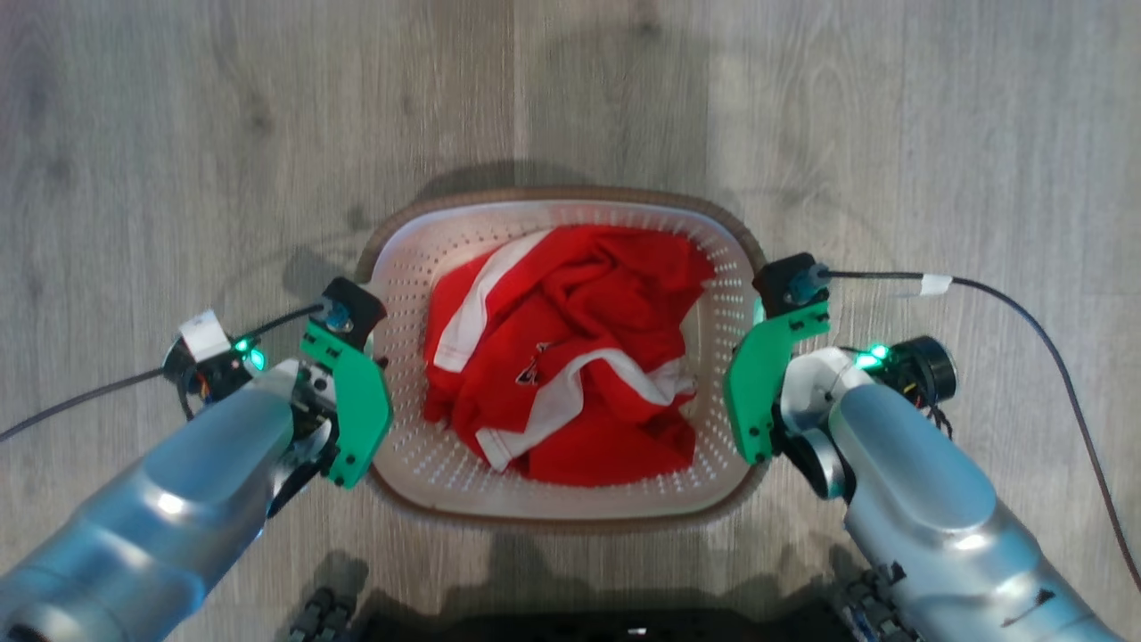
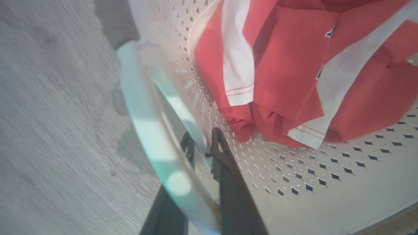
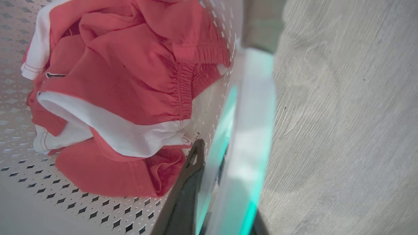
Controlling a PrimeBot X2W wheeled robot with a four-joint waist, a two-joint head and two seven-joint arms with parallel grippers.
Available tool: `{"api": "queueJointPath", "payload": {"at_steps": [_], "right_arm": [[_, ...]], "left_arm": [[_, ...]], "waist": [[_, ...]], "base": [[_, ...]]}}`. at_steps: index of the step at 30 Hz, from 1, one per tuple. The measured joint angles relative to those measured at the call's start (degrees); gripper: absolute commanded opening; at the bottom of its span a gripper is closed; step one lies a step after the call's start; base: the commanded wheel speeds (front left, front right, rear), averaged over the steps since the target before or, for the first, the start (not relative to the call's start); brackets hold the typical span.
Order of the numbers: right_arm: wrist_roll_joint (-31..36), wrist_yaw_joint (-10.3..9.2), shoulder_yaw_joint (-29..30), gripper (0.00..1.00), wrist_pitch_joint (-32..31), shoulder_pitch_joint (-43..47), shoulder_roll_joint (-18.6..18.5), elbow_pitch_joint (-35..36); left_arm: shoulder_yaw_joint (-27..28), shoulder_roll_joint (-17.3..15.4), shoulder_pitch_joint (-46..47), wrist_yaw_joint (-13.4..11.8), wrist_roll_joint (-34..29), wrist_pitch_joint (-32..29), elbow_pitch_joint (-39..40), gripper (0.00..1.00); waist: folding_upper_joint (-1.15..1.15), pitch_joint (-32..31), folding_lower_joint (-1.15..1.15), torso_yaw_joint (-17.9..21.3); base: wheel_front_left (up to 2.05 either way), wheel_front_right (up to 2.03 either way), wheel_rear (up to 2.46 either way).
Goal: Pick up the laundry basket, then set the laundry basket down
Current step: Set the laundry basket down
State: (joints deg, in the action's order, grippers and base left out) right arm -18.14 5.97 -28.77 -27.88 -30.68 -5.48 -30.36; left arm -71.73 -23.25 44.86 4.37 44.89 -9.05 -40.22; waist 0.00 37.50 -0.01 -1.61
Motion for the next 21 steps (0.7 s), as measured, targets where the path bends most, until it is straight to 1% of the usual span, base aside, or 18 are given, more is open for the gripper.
{"api": "queueJointPath", "payload": {"at_steps": [12, 21], "right_arm": [[-1.58, 0.01, -1.14, 0.00, 8.34, -6.40, 0.01, -7.51], [-6.57, 0.02, -3.39, 0.00, 14.57, -9.05, -0.07, -12.58]], "left_arm": [[0.02, 8.01, 4.47, 1.49, -1.02, 9.57, -15.06, 0.00], [0.02, 12.27, 6.08, 2.21, -1.02, 14.28, -23.35, 0.00]], "waist": [[0.00, 6.50, 0.00, -0.93], [0.00, 8.91, 0.02, -0.48]], "base": [[0.00, 0.00, 0.00], [0.00, 0.00, 0.00]]}}
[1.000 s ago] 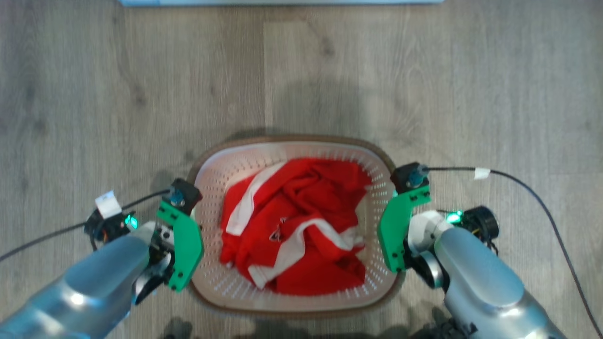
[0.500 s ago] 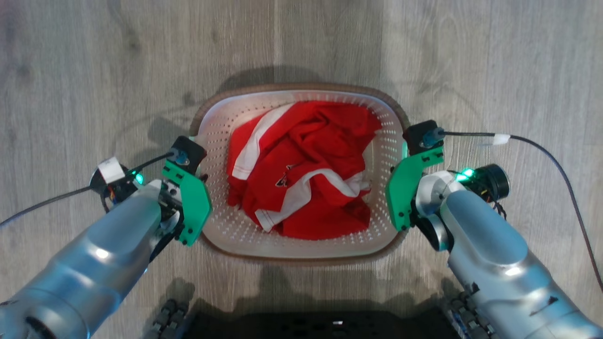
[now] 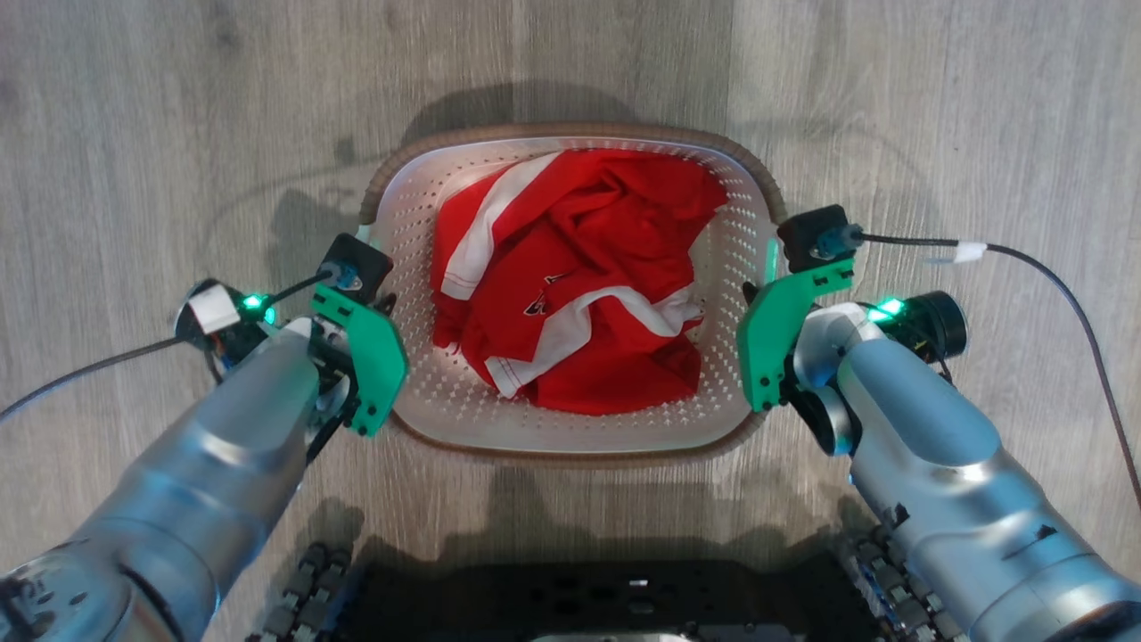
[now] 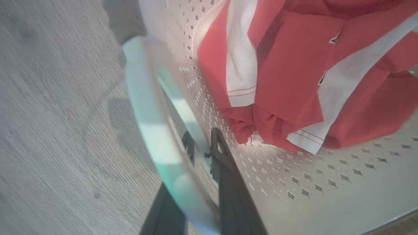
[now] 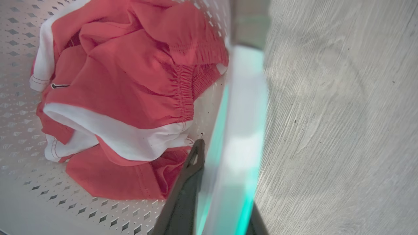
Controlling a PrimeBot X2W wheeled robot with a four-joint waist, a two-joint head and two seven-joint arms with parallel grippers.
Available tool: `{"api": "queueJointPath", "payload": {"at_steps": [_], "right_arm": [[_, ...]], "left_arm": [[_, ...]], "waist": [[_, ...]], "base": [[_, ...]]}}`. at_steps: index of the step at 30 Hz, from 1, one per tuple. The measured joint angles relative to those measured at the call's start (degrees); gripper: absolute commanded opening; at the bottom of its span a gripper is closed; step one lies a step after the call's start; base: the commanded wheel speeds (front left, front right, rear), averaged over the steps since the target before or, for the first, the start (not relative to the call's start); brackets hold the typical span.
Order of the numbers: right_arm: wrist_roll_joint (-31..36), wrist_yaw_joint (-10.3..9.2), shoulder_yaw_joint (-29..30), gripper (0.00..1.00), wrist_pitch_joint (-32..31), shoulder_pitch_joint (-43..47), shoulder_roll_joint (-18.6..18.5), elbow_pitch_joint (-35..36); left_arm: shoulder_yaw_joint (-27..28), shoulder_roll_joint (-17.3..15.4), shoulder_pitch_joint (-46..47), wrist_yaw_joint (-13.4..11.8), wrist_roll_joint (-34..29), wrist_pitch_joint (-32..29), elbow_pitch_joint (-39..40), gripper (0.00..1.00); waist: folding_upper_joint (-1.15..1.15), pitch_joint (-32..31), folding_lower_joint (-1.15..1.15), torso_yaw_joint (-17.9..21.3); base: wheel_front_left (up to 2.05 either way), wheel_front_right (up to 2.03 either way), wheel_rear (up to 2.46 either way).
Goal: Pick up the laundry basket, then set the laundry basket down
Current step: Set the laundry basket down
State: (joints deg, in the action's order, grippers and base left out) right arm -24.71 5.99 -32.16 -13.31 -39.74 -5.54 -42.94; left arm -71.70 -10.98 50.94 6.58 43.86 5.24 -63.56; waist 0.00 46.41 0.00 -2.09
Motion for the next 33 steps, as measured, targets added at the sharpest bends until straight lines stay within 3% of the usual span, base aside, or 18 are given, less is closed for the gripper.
{"api": "queueJointPath", "payload": {"at_steps": [11, 33], "right_arm": [[-8.81, 0.05, -4.95, 0.00, 7.42, -3.80, -0.13, -7.28], [-15.70, 0.14, -11.88, 0.00, 13.55, -7.61, -0.22, -15.67]], "left_arm": [[-0.22, 2.41, 1.16, 0.37, 1.20, 4.48, -4.57, 0.00], [-0.66, 3.38, 1.45, 0.51, 3.14, 5.00, -4.38, 0.00]], "waist": [[0.00, 2.71, 0.00, -0.05], [0.00, 4.17, 0.00, -1.28]], "base": [[0.00, 0.00, 0.00], [0.00, 0.00, 0.00]]}}
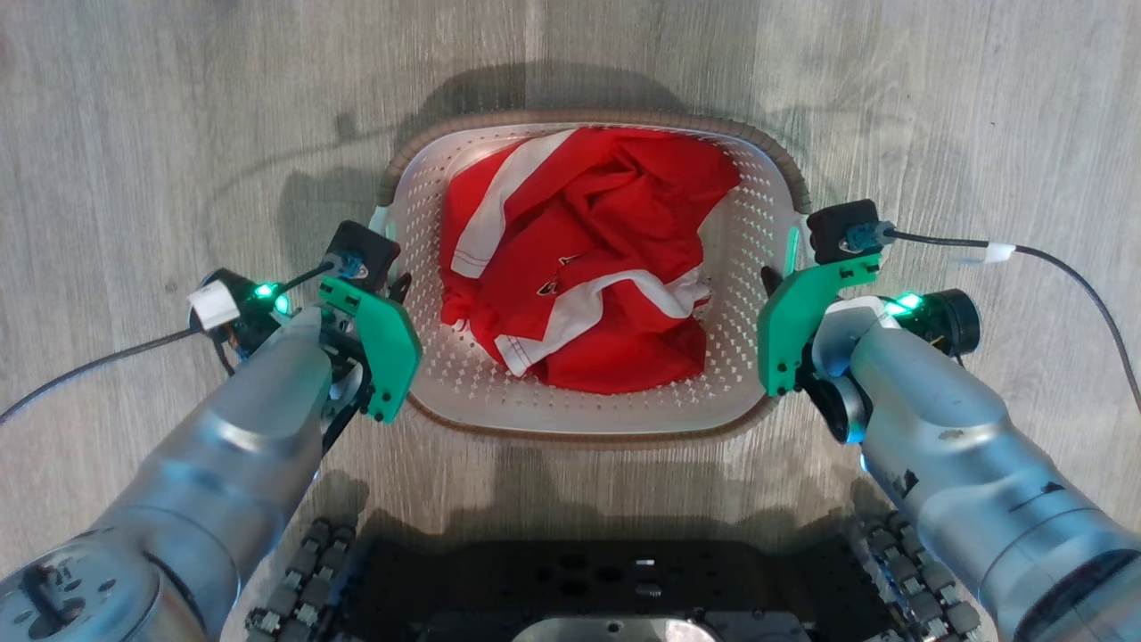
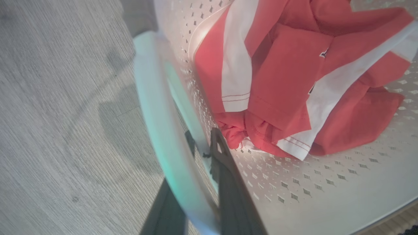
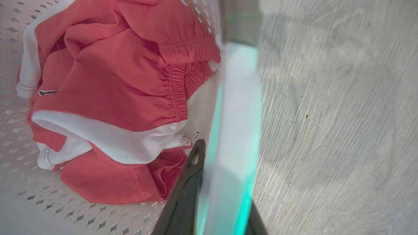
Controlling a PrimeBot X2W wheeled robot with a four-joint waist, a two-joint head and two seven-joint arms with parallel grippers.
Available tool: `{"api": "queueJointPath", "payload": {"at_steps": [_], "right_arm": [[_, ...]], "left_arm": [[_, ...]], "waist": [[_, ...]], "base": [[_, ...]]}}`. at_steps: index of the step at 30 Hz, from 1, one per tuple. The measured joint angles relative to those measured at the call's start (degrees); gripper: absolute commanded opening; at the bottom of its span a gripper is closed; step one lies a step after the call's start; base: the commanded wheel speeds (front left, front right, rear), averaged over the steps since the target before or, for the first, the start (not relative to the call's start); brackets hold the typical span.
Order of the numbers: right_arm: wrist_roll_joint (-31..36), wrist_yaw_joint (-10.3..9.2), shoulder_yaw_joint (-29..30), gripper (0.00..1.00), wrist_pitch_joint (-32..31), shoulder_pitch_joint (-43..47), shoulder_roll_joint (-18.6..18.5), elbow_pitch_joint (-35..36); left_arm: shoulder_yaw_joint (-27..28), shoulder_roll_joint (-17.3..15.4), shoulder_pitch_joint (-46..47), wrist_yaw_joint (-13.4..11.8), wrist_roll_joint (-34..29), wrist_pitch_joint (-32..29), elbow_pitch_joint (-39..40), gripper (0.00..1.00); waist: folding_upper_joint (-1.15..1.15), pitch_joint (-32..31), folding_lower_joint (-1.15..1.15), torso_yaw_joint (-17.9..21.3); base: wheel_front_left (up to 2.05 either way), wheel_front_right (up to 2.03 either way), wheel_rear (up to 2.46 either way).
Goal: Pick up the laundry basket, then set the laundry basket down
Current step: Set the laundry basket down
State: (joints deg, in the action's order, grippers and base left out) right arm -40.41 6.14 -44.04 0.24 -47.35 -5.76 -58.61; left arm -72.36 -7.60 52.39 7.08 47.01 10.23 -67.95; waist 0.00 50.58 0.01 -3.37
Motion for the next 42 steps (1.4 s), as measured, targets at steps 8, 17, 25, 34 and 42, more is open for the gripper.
{"api": "queueJointPath", "payload": {"at_steps": [8, 17, 25, 34, 42], "right_arm": [[-1.92, 0.53, -1.59, 1.00, 0.44, -1.57, 0.75, -2.23], [-4.30, 0.96, -2.97, 1.00, 0.89, -2.93, 1.57, -3.70], [-6.16, 0.97, -4.19, 1.00, 0.87, -2.92, 1.59, -5.27], [-6.61, 0.97, -5.80, 1.00, 1.21, -2.91, 1.65, -7.24], [-7.15, 0.97, -6.09, 1.00, 1.09, -2.91, 1.67, -9.02]], "left_arm": [[-1.21, 0.73, 0.74, 0.04, -0.03, 1.01, -0.96, 1.00], [-1.27, 1.64, 0.76, 0.04, -0.03, 1.66, -2.64, 1.00], [-1.29, 1.66, 0.73, 0.04, -0.03, 1.93, -3.48, 1.00], [-1.29, 2.16, 0.35, 0.04, 0.35, 1.93, -3.99, 1.00], [-1.29, 2.21, -0.51, 0.04, 1.66, 2.02, -4.21, 1.00]], "waist": [[0.00, 0.06, -0.02, -0.32], [0.00, -0.73, -0.01, -0.29], [0.00, -1.68, -0.01, -0.27], [0.00, -3.74, 0.00, -0.23], [0.00, -5.67, -0.01, -0.32]], "base": [[0.00, 0.00, 0.00], [0.00, 0.00, 0.00], [0.00, 0.00, 0.00], [0.00, 0.00, 0.00], [0.00, 0.00, 0.00]]}}
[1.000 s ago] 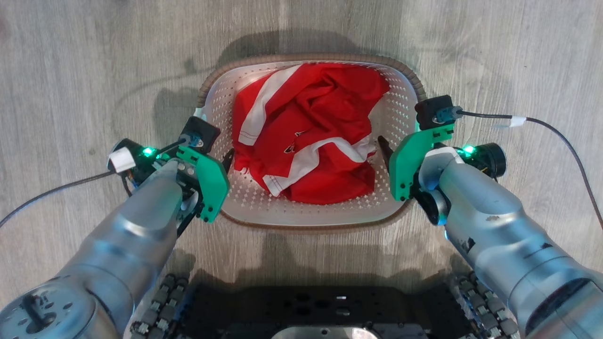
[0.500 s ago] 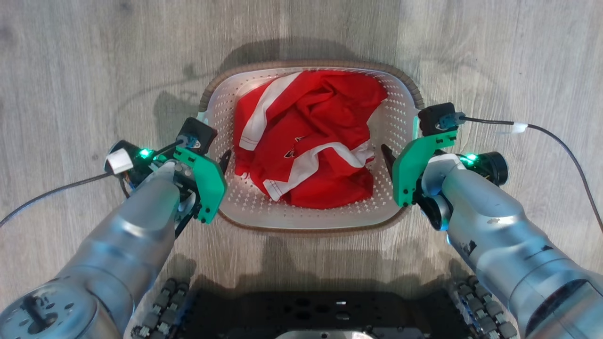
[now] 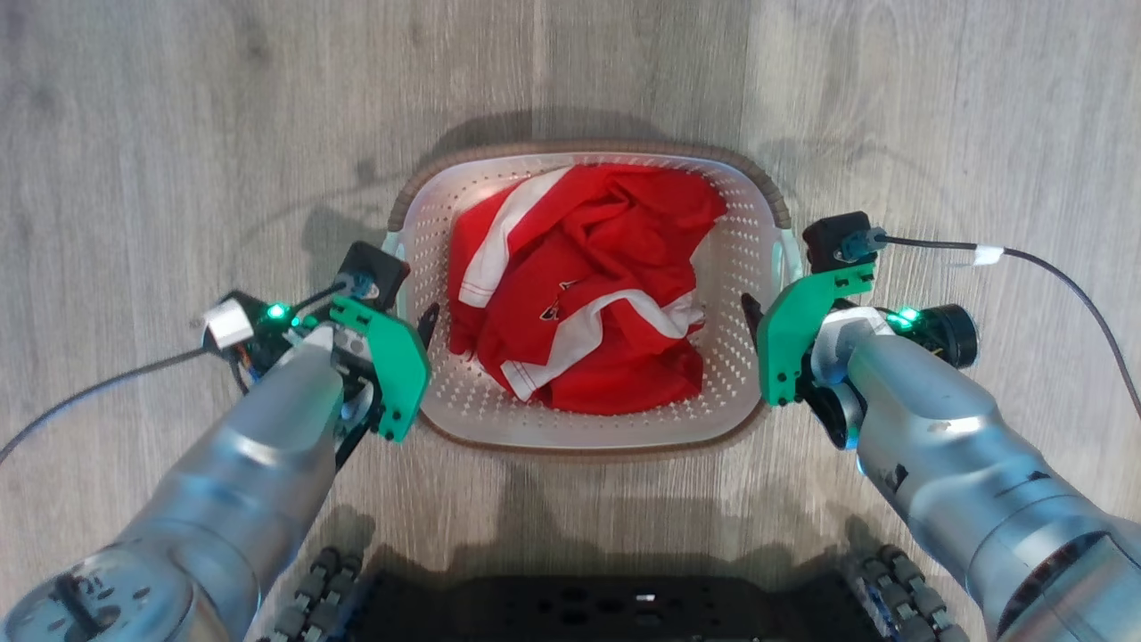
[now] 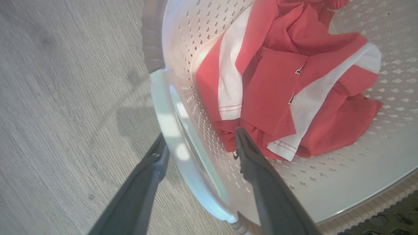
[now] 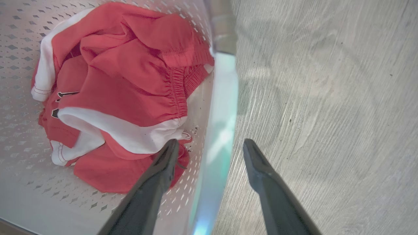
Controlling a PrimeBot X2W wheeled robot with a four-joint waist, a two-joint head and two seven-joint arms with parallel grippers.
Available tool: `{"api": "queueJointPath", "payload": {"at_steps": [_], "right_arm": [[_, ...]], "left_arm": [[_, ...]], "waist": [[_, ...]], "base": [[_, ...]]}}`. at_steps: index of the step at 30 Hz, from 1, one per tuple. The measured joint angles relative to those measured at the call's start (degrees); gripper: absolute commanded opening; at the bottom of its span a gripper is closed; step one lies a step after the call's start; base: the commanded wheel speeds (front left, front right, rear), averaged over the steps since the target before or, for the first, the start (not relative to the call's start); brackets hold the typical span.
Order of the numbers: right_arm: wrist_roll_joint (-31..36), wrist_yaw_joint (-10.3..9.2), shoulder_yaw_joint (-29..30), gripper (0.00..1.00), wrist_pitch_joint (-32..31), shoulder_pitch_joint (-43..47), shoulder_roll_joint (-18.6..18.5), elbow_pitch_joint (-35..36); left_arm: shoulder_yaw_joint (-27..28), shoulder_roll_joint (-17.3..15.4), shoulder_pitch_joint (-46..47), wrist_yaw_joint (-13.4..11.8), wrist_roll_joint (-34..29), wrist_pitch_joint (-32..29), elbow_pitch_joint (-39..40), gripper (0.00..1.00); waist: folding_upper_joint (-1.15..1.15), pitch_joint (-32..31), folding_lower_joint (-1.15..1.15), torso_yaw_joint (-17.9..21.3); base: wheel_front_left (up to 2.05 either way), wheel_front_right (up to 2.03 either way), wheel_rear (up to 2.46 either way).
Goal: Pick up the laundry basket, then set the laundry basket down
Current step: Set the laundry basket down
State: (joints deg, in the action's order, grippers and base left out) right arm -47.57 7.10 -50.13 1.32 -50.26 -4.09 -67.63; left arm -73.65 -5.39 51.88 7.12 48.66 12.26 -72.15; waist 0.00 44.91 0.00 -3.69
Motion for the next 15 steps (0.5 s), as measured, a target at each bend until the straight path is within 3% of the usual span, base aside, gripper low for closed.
{"api": "queueJointPath", "payload": {"at_steps": [15], "right_arm": [[-3.12, 0.00, -0.52, 1.00, -0.73, 1.40, 0.03, -0.86]], "left_arm": [[0.25, -0.67, -4.17, 0.00, 3.48, -0.05, -0.59, 1.00]], "waist": [[0.00, -7.10, 0.00, 1.14]], "base": [[0.00, 0.00, 0.00]]}}
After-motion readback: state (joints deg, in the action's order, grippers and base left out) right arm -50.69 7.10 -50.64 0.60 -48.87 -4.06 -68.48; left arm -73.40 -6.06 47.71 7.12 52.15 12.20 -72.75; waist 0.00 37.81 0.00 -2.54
